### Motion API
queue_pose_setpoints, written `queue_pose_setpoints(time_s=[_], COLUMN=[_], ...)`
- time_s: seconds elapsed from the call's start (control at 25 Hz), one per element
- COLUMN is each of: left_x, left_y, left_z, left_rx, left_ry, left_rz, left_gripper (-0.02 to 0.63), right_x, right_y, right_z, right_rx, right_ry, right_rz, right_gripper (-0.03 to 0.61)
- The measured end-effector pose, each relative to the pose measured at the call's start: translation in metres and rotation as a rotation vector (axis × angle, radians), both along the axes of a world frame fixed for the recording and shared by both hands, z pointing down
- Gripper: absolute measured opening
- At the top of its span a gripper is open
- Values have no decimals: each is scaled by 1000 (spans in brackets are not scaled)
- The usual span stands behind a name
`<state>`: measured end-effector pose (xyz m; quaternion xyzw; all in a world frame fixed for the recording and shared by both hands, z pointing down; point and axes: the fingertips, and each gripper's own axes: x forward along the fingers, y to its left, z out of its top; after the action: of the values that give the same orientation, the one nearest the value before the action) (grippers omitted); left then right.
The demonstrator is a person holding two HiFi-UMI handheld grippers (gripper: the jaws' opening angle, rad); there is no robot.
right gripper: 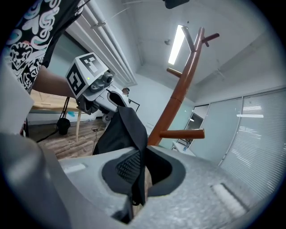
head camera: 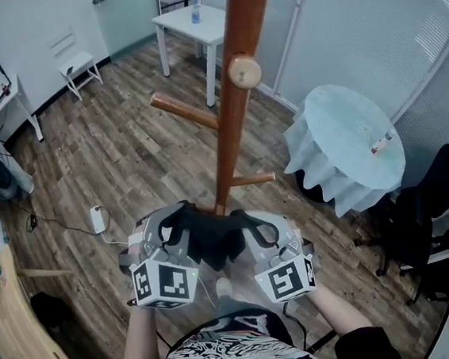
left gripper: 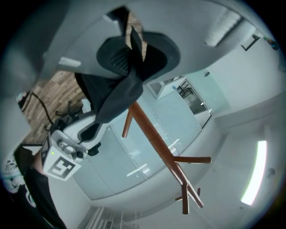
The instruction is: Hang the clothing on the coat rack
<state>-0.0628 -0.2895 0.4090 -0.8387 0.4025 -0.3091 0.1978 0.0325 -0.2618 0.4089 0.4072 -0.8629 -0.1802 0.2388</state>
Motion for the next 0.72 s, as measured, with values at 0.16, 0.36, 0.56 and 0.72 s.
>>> queue_pose_setpoints(time_s=[0.16, 0.36, 0.56, 0.72], left_x=[4, 4, 8, 14], left_y=[-12, -27, -40, -49], left_z=[-5, 4, 13, 22], left_rx=[7, 11, -8, -25], left_ry=[-5, -51, -49, -49], left_rz=[-12, -6, -15, -22], left_gripper=[8, 8, 8, 8], right_x=[4, 7, 11, 17], right_y=[-9, -22, -32, -39], right_z=[-4, -3, 4, 12], right_rx=[21, 22, 5, -7], right_ry=[-10, -4, 1, 14], right_rz=[-5, -9, -27, -45], right_gripper=[11, 11, 11, 11])
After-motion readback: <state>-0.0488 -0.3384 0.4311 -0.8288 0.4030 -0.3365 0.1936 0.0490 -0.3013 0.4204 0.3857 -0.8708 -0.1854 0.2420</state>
